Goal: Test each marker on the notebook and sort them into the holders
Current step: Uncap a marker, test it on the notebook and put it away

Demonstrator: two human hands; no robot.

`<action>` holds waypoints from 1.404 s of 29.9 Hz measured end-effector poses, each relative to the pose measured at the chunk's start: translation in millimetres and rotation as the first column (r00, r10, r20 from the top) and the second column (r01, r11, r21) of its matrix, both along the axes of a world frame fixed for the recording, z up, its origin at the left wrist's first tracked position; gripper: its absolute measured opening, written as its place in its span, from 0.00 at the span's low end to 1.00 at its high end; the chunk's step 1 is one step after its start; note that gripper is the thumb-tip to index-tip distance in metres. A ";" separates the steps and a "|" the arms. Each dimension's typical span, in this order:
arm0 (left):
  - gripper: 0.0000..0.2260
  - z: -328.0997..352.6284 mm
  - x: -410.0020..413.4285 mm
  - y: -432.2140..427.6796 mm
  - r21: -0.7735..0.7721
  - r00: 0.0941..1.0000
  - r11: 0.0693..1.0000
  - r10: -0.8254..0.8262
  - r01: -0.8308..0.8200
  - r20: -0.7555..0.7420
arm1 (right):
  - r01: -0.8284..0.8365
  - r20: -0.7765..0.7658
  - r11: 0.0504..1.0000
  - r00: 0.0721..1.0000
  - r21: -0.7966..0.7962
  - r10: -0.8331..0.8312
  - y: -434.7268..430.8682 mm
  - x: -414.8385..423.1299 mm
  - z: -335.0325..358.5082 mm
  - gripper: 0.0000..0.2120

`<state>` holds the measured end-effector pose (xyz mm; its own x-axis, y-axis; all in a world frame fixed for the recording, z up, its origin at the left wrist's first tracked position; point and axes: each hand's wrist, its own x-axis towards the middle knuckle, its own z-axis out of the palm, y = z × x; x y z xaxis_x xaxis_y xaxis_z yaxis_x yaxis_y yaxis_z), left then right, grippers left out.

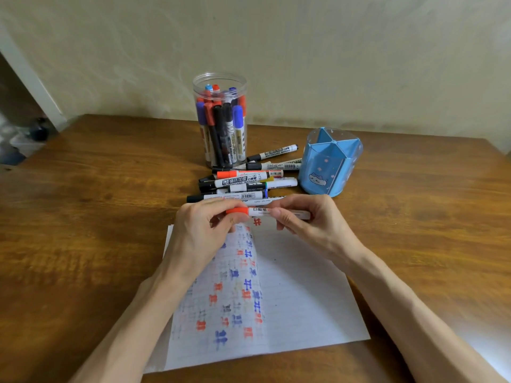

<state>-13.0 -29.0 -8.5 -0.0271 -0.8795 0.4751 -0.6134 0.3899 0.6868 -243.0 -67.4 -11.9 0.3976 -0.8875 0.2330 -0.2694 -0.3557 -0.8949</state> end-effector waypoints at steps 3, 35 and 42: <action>0.12 -0.6 -0.7 -1.2 -0.008 1.000 1.000 0.002 -0.002 -0.004 | 0.014 0.000 1.000 1.000 -0.026 -0.014 0.6 0.4 -4.0 0.07; 0.12 87.6 -102.8 -96.7 -0.203 0.938 0.978 -0.117 0.052 -0.327 | 0.208 -0.125 0.973 0.968 -0.103 -0.220 -12.6 -10.8 -8.8 0.17; 0.10 70.2 -103.5 -115.7 -0.064 0.993 0.995 -0.084 0.079 -0.080 | 0.237 -0.200 0.956 0.942 -0.172 -0.270 -15.8 -12.6 -11.8 0.13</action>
